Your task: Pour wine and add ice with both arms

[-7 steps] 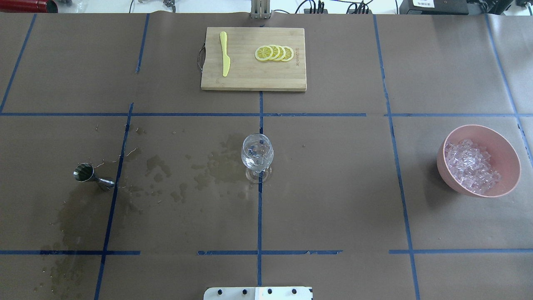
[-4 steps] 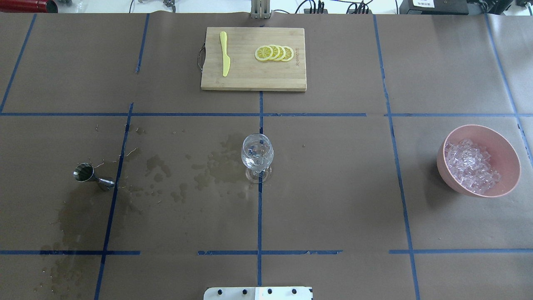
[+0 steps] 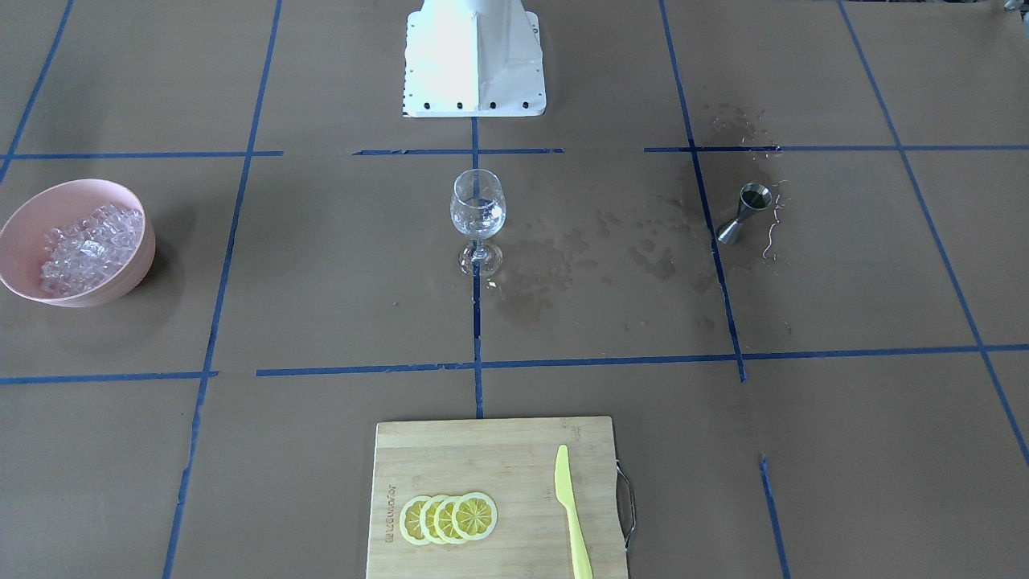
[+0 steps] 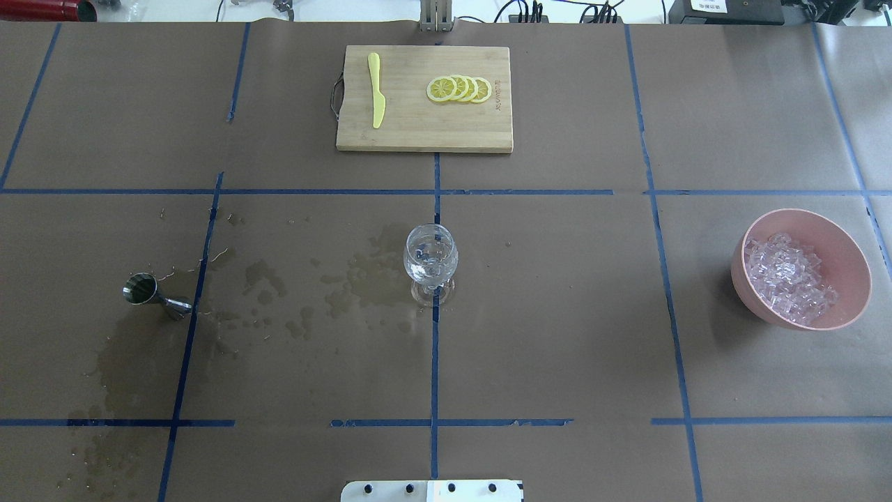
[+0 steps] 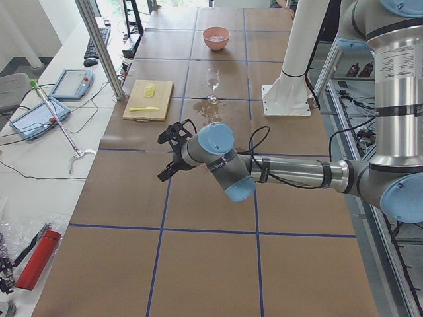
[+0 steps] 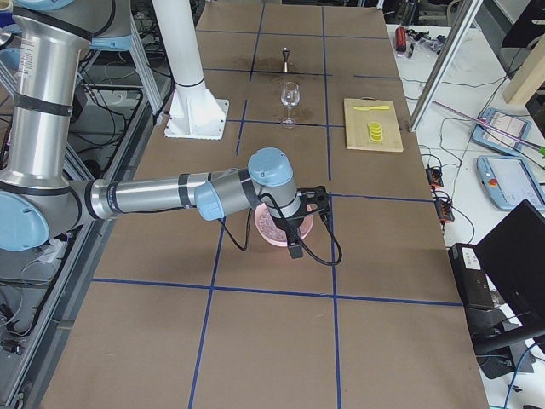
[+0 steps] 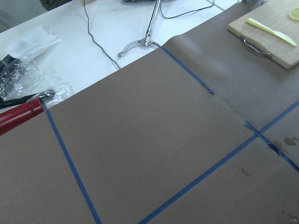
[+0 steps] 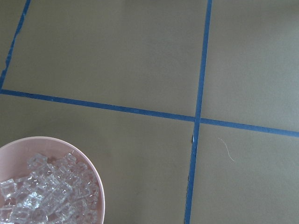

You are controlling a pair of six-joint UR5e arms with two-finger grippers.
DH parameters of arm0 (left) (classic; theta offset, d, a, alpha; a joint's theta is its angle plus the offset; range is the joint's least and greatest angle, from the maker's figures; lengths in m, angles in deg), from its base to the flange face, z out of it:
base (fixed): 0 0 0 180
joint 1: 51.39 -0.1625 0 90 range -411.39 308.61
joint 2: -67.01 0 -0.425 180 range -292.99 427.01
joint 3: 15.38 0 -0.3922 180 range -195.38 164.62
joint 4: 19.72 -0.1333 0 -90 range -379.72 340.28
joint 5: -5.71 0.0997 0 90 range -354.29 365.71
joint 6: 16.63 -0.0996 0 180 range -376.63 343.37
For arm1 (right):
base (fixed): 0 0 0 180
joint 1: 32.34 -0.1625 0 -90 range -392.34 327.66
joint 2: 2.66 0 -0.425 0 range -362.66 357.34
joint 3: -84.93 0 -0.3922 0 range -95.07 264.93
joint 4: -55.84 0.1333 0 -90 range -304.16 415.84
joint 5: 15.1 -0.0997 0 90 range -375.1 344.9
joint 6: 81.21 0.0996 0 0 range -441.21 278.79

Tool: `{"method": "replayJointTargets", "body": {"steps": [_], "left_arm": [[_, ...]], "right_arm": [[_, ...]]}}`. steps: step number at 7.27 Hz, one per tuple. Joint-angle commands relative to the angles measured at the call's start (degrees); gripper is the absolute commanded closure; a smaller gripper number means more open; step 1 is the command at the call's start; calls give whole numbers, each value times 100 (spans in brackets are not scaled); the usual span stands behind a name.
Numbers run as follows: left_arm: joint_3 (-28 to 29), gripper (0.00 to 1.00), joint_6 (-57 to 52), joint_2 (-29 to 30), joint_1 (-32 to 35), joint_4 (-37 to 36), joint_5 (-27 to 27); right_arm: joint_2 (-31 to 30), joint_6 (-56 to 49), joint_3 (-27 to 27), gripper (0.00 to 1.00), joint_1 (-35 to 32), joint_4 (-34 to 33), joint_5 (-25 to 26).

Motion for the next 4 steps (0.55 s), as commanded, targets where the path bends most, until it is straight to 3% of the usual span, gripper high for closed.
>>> {"method": "replayJointTargets", "body": {"steps": [1, 4], "left_arm": [[-26, 0, 1665, -39, -1066, 1144, 1244], [-243, 0, 2776, -459, -2744, 2272, 3528]], "right_arm": [[-144, 38, -59, 0, 38, 595, 8], [-163, 160, -59, 0, 29, 598, 34]]}}
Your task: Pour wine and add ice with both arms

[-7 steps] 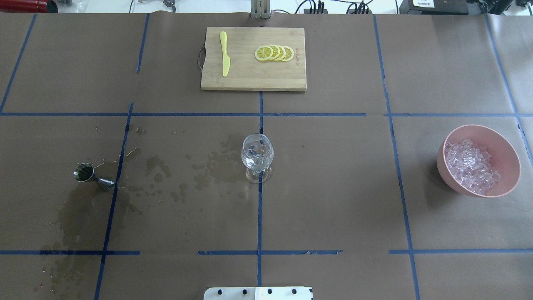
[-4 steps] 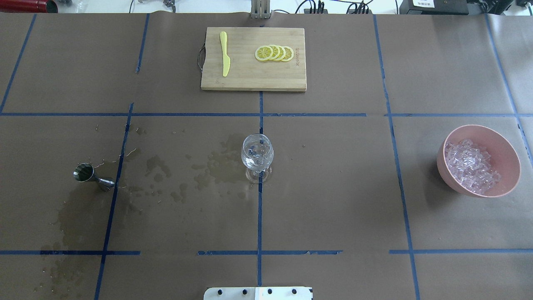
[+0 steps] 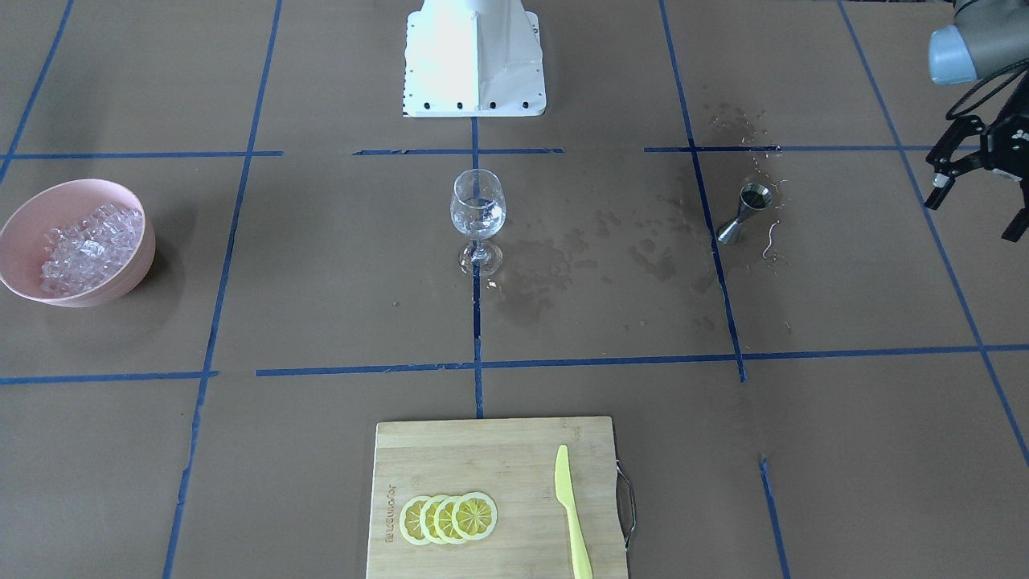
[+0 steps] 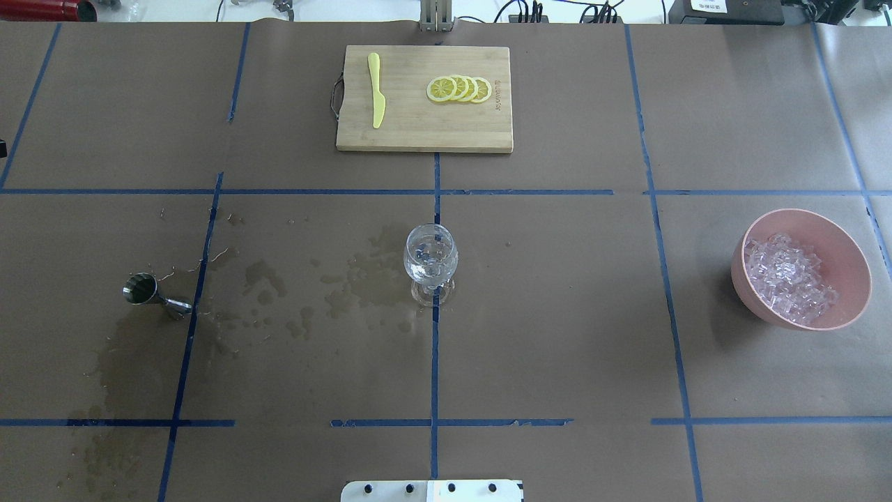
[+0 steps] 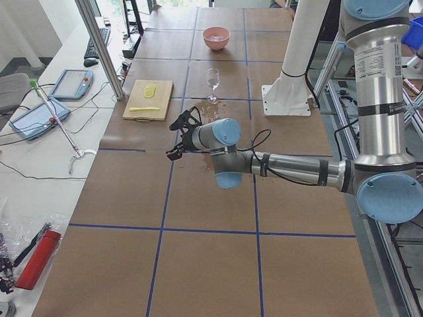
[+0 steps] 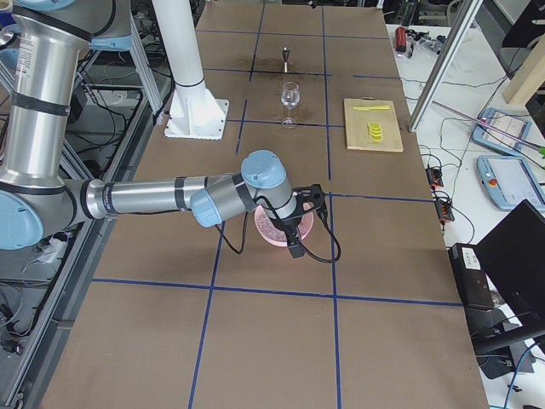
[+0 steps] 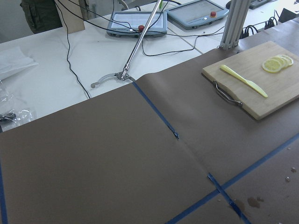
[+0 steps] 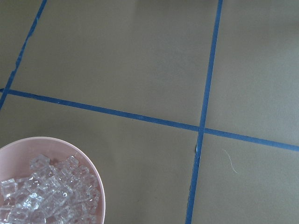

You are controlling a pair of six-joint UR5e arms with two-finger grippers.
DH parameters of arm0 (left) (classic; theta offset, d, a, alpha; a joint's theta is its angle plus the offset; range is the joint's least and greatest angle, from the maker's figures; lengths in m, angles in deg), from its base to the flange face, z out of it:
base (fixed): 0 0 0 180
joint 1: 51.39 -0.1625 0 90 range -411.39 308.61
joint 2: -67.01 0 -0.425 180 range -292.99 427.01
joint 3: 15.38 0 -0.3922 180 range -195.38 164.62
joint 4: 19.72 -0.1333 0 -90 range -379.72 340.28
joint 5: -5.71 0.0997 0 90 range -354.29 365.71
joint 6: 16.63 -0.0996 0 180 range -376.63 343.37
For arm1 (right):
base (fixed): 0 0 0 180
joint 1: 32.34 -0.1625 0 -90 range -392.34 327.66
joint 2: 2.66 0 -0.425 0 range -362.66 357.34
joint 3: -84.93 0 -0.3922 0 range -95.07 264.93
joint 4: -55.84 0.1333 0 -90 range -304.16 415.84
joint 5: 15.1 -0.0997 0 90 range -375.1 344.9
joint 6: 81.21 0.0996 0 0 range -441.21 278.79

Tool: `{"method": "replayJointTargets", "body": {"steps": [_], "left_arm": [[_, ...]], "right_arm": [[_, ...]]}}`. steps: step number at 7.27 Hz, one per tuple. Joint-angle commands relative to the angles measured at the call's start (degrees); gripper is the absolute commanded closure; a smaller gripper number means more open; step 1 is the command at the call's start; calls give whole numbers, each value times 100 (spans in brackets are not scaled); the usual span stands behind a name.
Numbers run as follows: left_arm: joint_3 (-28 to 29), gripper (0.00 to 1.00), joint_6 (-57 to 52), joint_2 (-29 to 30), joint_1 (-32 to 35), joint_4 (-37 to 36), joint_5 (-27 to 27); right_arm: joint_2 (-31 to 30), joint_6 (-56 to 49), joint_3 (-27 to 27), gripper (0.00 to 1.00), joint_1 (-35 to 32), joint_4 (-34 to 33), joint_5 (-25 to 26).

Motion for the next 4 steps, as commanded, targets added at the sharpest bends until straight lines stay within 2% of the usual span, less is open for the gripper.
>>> {"method": "replayJointTargets", "body": {"steps": [1, 4], "left_arm": [[-404, 0, 842, -341, -1581, 411, 2031], [-539, 0, 1153, -606, -3718, 420, 5028]], "right_arm": [[2, 131, -3, 0, -6, 27, -5], [-7, 132, -3, 0, -6, 36, 13]]}}
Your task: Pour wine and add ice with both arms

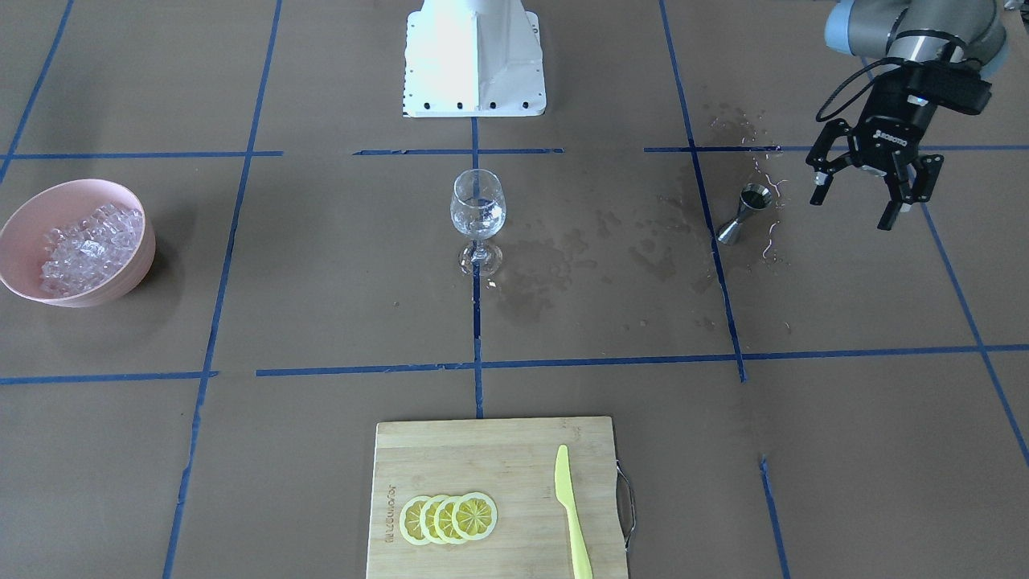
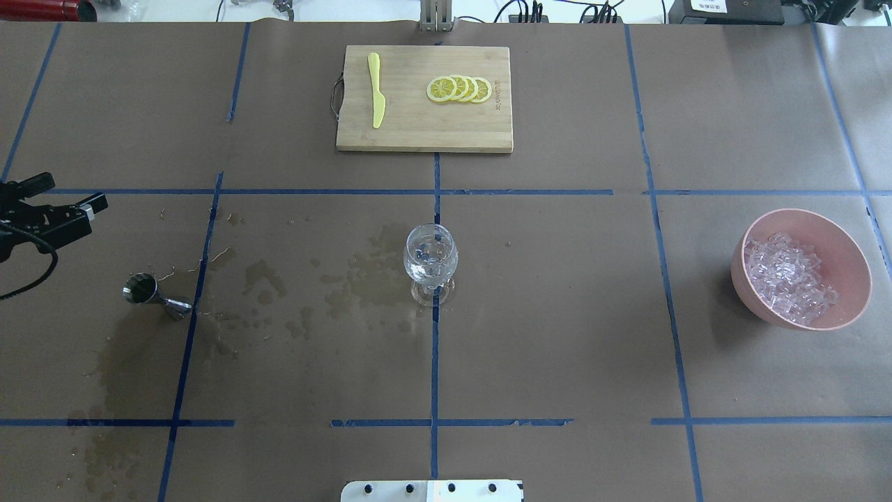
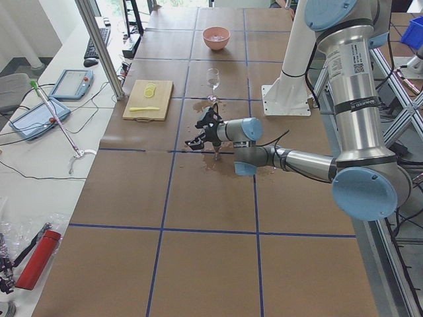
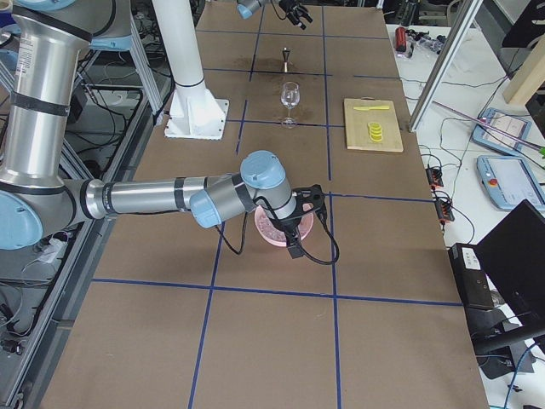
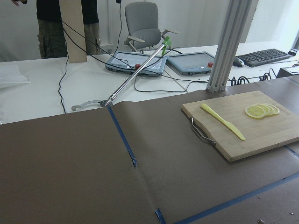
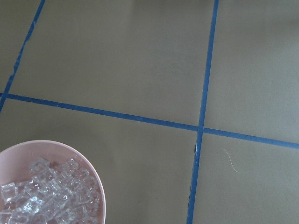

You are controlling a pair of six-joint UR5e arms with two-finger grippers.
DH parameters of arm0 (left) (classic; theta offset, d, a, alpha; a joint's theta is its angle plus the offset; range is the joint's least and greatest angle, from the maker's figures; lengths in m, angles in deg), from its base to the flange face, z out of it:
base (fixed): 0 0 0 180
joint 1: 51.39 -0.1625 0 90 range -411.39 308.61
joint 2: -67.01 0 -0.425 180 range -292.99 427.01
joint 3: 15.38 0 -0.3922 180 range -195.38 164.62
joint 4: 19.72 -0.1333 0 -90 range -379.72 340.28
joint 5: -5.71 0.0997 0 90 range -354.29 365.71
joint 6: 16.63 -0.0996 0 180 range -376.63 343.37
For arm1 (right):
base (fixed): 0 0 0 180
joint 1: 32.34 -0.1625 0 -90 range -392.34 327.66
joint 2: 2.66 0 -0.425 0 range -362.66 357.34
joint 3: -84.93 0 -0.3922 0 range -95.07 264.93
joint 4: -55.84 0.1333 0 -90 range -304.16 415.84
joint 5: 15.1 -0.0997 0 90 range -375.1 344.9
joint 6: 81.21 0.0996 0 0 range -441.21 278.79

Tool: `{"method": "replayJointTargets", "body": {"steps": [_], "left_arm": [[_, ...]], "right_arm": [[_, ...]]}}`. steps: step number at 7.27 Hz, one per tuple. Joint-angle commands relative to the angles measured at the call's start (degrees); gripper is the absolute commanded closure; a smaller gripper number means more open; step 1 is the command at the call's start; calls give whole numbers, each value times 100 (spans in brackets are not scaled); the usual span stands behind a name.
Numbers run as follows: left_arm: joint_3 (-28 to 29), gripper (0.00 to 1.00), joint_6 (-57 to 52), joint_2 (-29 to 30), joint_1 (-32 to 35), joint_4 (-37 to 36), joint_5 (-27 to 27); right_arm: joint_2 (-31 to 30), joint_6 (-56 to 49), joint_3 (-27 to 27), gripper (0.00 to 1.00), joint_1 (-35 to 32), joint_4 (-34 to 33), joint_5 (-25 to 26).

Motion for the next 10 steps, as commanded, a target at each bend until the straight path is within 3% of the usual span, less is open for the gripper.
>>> {"method": "replayJointTargets", "body": {"steps": [1, 2, 4, 10], "left_arm": [[-30, 0, 212, -107, -1457, -1, 2090], [-13, 0, 430, -107, -2055, -10, 2743], [275, 0, 494, -72, -2500, -10, 3450], [1050, 0, 819, 473, -2870, 16, 3857]], "right_arm": [[-1, 3, 0, 0, 0, -5, 9], [-10, 3, 0, 0, 0, -5, -8], [-19, 3, 0, 0, 0, -5, -8], [-10, 3, -9, 0, 0, -5, -8]]}}
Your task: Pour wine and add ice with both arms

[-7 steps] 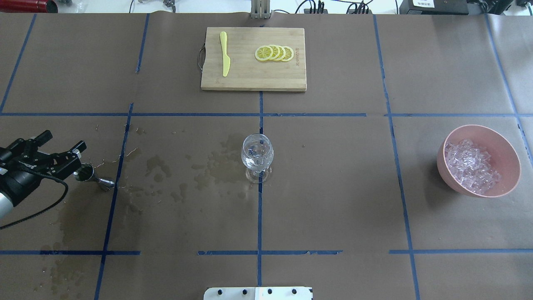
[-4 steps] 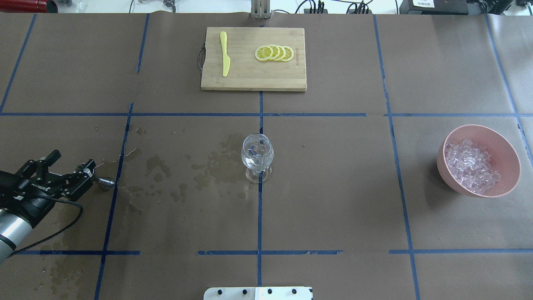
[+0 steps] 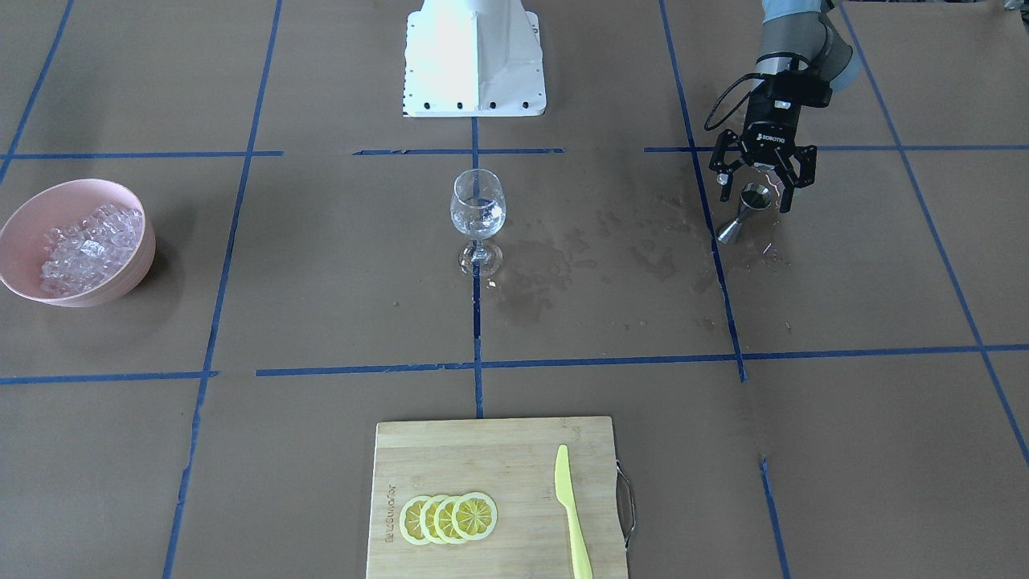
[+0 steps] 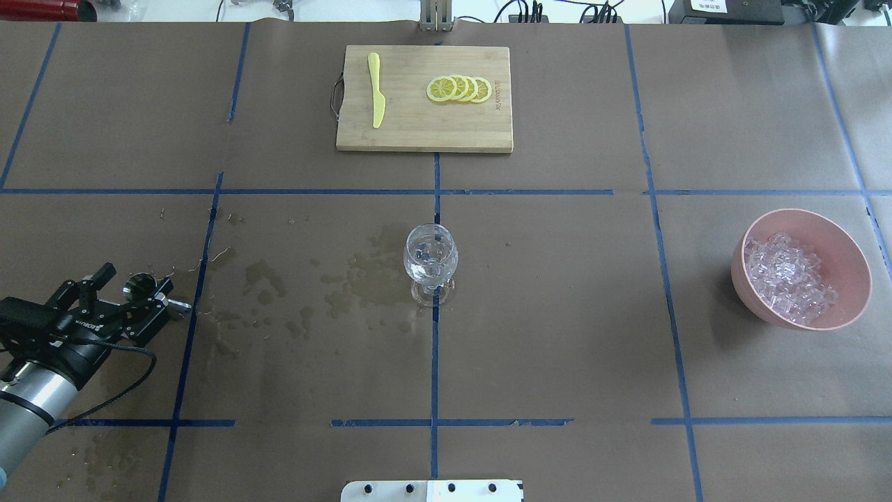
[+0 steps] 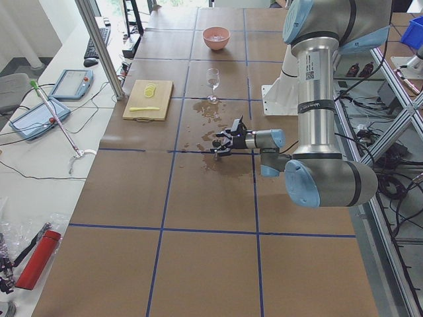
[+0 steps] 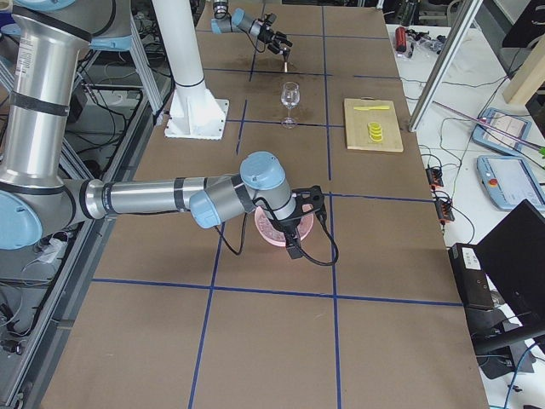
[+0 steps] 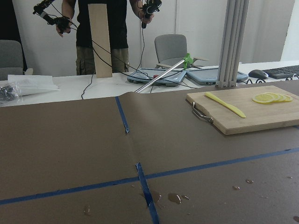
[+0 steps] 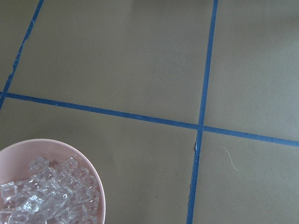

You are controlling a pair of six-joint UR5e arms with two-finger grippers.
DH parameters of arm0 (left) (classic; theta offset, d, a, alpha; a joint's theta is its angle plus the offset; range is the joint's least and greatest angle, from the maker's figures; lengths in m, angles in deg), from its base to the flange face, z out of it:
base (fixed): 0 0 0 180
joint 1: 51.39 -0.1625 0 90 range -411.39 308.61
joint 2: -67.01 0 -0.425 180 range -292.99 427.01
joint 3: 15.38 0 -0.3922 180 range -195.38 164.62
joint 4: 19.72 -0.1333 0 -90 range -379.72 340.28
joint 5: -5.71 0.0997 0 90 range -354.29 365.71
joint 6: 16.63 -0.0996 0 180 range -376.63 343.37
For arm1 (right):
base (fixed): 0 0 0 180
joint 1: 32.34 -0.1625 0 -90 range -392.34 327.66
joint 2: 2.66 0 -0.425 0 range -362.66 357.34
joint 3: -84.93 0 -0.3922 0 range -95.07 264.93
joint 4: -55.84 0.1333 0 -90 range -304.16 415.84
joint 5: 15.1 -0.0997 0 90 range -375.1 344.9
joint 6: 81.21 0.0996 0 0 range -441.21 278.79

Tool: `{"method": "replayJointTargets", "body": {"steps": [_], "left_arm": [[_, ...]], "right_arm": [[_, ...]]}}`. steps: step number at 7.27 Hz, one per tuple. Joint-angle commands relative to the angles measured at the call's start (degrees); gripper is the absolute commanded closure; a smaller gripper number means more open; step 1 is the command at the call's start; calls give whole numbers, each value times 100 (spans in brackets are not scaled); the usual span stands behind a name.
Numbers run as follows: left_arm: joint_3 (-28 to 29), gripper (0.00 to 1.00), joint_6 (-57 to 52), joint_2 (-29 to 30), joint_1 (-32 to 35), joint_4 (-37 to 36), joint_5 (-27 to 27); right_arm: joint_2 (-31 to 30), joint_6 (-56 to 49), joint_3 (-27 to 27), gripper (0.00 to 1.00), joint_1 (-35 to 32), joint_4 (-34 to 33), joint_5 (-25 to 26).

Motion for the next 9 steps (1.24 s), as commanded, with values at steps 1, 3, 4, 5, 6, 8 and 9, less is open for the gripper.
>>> {"method": "replayJointTargets", "body": {"steps": [1, 3, 4, 5, 6, 8, 9], "left_arm": [[310, 0, 304, 123, -47, 8, 27], [741, 1, 359, 369, -56, 8, 45], [760, 8, 367, 396, -56, 8, 88], [751, 20, 367, 396, -82, 16, 89], [734, 27, 376, 396, -82, 25, 97], [742, 41, 376, 396, -91, 43, 106], [760, 49, 376, 396, -117, 43, 106]], "right_arm": [[1, 0, -1, 0, 0, 0, 4], [1, 0, -1, 0, 0, 0, 4], [1, 0, -1, 0, 0, 0, 4], [1, 0, -1, 0, 0, 0, -5], [1, 0, -1, 0, 0, 0, 4], [1, 9, -1, 0, 0, 0, 4], [1, 0, -1, 0, 0, -9, 4]]}}
